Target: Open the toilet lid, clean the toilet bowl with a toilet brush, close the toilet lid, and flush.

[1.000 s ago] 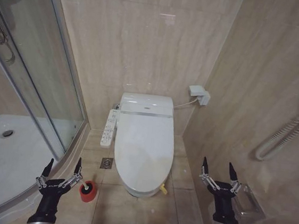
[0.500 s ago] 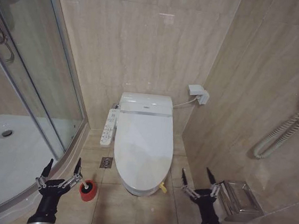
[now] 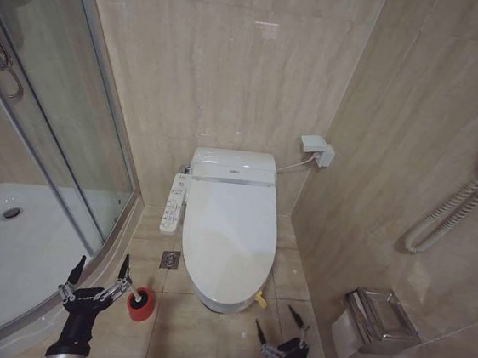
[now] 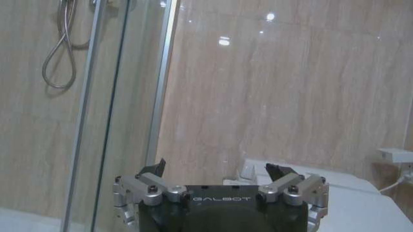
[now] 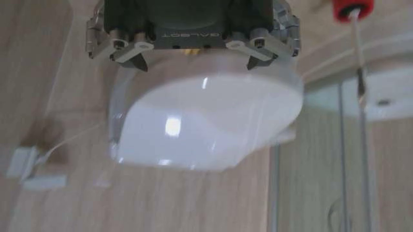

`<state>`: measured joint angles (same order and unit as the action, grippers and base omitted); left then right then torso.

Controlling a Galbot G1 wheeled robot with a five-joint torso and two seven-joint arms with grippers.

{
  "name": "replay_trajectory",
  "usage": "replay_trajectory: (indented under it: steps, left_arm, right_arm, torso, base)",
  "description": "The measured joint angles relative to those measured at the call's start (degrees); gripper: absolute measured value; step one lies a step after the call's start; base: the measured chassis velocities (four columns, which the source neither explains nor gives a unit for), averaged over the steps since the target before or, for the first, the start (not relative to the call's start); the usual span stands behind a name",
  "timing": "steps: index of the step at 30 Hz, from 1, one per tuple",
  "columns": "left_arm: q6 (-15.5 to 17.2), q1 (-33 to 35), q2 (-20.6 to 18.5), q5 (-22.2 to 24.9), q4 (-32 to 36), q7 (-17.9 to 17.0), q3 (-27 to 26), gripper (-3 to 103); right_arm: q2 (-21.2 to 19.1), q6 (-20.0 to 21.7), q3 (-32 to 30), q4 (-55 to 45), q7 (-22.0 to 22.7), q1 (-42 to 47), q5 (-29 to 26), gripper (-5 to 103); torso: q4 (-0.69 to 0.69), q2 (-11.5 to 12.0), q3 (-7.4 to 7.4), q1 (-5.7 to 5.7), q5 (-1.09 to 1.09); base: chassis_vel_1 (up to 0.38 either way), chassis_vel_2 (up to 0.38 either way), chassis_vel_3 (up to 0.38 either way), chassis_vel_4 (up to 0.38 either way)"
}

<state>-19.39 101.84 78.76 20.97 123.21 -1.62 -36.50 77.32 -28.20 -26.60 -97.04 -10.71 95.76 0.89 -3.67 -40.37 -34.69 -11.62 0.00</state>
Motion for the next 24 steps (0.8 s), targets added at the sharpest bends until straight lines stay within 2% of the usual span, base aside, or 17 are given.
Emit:
replay_trajectory:
  steps: [7,13,24]
  left_arm:
    - [0.2,-0.5,-1.4,0.5,-1.1,0.0,0.2,100]
    - [0.2,-0.4,-1.9,0.8,-1.3,0.0,0.1,100]
    - [0.2,-0.1,-1.7,0.3,-1.3,0.0,0.4,100]
  right_arm:
    - [2.4,0.3,-0.9,7.5,0.1,-4.0,2.5,100]
    - [4.1,-2.3,-2.5,12.6,0.4,-8.0,3.1,100]
    - [7.0,-4.0,-4.0,20.6,-0.1,-13.1,-0.2,100]
  torso:
    - [-0.01,0.0,0.0,0.0,0.0]
    - [0.0,0.0,0.0,0.0,0.0]
    - [0.0,0.0,0.0,0.0,-0.01]
  base:
    - [0.0,0.0,0.0,0.0]
    - [0.0,0.0,0.0,0.0]
    - [0.0,0.0,0.0,0.0]
